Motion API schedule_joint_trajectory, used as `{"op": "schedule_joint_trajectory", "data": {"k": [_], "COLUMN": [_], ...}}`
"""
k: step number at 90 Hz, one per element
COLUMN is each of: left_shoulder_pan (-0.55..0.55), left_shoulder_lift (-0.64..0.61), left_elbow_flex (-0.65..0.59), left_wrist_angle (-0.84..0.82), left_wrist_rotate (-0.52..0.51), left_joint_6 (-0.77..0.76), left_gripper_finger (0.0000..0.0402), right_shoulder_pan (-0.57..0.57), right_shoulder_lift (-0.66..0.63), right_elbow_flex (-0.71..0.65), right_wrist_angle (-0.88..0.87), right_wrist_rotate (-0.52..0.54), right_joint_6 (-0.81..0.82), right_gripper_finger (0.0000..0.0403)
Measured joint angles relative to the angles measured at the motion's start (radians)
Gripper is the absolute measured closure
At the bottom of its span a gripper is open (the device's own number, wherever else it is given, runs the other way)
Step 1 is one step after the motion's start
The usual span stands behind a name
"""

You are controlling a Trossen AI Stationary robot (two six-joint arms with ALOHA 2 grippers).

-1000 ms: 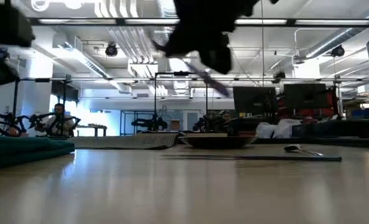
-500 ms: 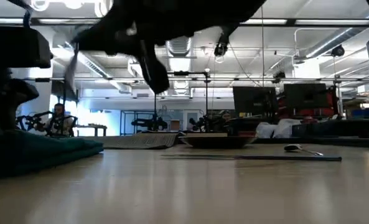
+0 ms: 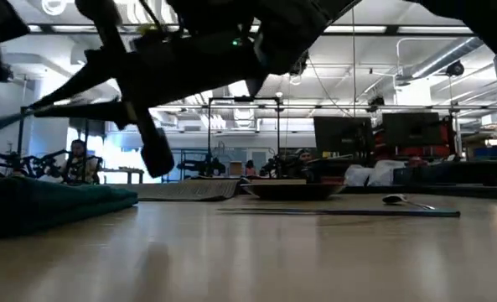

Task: Set table place
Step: Put the iridescent blue fork on top of the green napkin

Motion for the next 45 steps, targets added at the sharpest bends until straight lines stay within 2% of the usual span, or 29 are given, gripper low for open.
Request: {"op": "schedule_joint_trajectory", "data": {"k": [13,26,45], "left_shoulder_pan": [-0.005,-0.007,-0.007], "left_shoulder_lift": [-0.004,0.0,0.009], "left_elbow_flex": [-0.006,-0.008,-0.008], "left_wrist_angle": [0.007,0.016,0.022], "left_wrist_rotate": [-0.002,-0.001,0.001], "left_joint_6": [-0.011,-0.013,-0.007], "left_gripper_finger": [0.0326,0.0326,0.0326], "right_shoulder_pan": [0.0,-0.001,-0.002], "right_shoulder_lift": [0.027,0.023,0.023], "right_elbow_flex": [0.015,0.016,0.015], "right_wrist_angle": [-0.059,-0.134,-0.152], "right_wrist_rotate": [0.053,0.154,0.207], "right_joint_6": [0.053,0.104,0.099], "right_gripper_finger": [0.0391,0.0374,0.0348]}}
